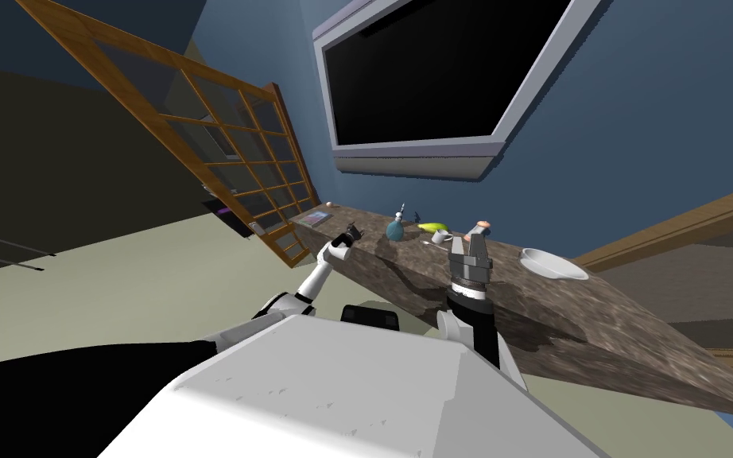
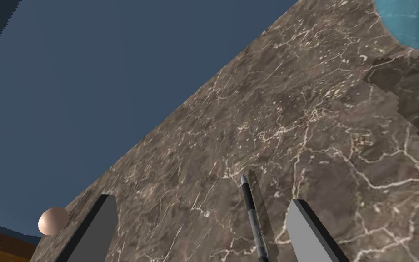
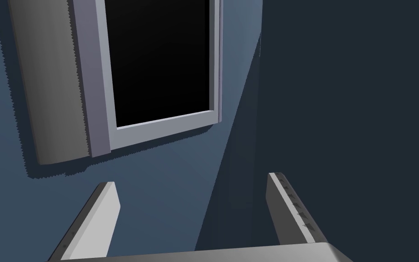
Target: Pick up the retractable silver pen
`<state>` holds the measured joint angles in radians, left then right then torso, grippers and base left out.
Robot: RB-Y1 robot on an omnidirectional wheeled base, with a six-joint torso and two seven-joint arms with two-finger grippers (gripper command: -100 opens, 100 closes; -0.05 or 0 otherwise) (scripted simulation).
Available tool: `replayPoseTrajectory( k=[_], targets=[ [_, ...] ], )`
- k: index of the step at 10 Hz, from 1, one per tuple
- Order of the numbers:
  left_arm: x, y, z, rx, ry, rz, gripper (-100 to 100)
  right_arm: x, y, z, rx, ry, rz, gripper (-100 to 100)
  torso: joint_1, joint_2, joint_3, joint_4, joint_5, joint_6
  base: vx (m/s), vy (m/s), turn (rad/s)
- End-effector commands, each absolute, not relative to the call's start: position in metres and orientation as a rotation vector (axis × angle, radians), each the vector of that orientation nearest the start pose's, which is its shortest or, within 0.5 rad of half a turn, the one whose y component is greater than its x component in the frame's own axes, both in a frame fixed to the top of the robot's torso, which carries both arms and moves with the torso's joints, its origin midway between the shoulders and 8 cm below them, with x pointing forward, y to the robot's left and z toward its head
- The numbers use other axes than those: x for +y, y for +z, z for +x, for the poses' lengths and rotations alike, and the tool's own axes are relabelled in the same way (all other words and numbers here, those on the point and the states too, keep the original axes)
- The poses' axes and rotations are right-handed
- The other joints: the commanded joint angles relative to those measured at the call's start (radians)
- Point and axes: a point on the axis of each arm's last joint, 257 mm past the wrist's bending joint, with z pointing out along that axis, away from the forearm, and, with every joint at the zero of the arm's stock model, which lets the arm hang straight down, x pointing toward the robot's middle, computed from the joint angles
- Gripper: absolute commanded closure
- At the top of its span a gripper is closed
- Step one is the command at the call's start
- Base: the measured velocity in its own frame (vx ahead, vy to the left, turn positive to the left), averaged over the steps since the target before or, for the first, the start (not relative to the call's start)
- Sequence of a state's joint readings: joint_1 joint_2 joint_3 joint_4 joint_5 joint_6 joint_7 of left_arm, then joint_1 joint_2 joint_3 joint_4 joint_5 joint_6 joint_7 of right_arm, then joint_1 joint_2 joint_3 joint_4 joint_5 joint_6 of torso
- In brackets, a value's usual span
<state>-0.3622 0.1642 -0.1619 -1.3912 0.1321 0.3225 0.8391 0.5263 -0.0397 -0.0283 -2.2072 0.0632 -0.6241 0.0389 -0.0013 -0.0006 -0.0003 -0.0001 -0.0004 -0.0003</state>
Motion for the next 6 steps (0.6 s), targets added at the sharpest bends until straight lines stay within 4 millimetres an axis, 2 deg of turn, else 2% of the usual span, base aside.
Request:
replayPoseTrajectory(
  k=[1, 2, 4, 5, 6],
  targets=[
    [0.134, -0.221, 0.626, 1.091, -1.686, -1.935, -100, -0.278, 0.007, 0.335, 0.675, 1.203, 0.545, 0, 0.0, 0.0, 0.0, 0.0, 0.0, 0.0, 0.003, -0.013, -0.005],
    [0.125, -0.226, 0.631, 1.089, -1.68, -2.01, -100, -0.278, 0.007, 0.335, 0.675, 1.203, 0.545, 0, 0.0, 0.0, 0.0, 0.0, 0.0, 0.0, 0.009, -0.011, -0.006],
    [0.126, -0.233, 0.634, 1.093, -1.661, -2.025, -100, -0.278, 0.007, 0.335, 0.675, 1.203, 0.545, 0, 0.001, 0.0, 0.0, 0.0, 0.0, 0.0, 0.005, -0.004, -0.002],
    [0.117, -0.236, 0.639, 1.086, -1.651, -2.101, -100, -0.278, 0.007, 0.335, 0.675, 1.203, 0.545, 0, 0.001, 0.0, 0.0, 0.0, 0.0, 0.0, 0.008, -0.005, -0.006],
    [0.118, -0.242, 0.64, 1.09, -1.633, -2.112, -100, -0.278, 0.007, 0.335, 0.675, 1.203, 0.545, 0, 0.001, 0.0, 0.0, 0.0, 0.0, 0.0, 0.01, -0.005, -0.006]
  ],
)
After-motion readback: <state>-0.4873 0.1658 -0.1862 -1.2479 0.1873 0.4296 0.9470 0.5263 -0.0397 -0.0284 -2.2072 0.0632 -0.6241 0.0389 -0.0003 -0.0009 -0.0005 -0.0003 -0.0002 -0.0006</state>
